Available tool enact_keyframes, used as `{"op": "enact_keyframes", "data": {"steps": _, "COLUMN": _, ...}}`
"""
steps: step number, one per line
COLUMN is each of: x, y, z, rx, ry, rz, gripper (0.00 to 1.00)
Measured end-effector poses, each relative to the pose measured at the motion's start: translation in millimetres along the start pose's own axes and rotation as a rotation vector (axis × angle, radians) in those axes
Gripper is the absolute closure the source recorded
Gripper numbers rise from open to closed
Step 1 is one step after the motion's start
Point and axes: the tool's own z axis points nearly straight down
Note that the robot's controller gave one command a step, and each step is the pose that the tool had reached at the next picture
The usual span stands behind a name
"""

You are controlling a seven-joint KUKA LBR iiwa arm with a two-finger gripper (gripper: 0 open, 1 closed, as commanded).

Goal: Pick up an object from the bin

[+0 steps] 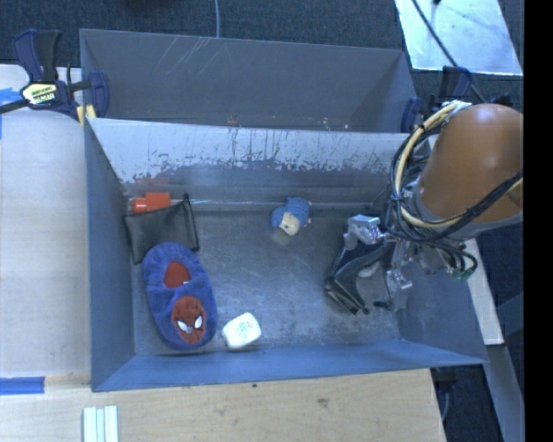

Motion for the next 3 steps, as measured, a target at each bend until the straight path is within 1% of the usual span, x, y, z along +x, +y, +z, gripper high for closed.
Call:
{"op": "enact_keyframes", "data": {"steps": 1, "x": -66.2, "y": -20, "z": 87, "rx": -0.001, "ry": 0.010, "rz": 0.040, "gripper": 0.00}}
{"op": "enact_keyframes", "data": {"steps": 2, "x": -67.0, "y": -20, "z": 82, "rx": -0.001, "ry": 0.007, "rz": 0.040, "gripper": 1.00}}
{"op": "enact_keyframes", "data": {"steps": 3, "x": -101.3, "y": -34, "z": -86, "rx": 0.002, "ry": -0.004, "rz": 0.070, "gripper": 1.00}}
